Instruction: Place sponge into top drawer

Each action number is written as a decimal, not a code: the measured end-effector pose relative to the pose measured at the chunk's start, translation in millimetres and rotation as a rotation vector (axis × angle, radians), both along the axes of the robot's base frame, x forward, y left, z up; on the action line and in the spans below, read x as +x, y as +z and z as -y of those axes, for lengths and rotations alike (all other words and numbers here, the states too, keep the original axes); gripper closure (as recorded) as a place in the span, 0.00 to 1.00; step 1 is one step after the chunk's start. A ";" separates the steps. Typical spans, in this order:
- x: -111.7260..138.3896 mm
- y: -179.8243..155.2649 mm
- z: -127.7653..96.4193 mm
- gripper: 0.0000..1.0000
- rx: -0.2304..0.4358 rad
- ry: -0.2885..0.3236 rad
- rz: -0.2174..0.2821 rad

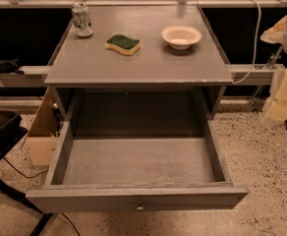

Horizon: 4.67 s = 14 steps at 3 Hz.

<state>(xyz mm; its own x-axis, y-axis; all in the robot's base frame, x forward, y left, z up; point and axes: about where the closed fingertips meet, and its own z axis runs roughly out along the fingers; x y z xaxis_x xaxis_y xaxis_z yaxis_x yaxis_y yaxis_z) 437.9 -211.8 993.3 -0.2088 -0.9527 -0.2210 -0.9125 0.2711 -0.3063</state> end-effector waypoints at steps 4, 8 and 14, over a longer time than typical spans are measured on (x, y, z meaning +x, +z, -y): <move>167.1 -23.4 -76.5 0.00 0.476 0.165 0.122; 291.1 -75.4 -177.9 0.00 0.526 0.258 -0.036; 386.3 -148.5 -239.1 0.00 0.405 0.010 -0.068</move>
Offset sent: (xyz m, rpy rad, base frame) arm 0.1352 0.0435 -0.0370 0.4629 -0.1443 0.1786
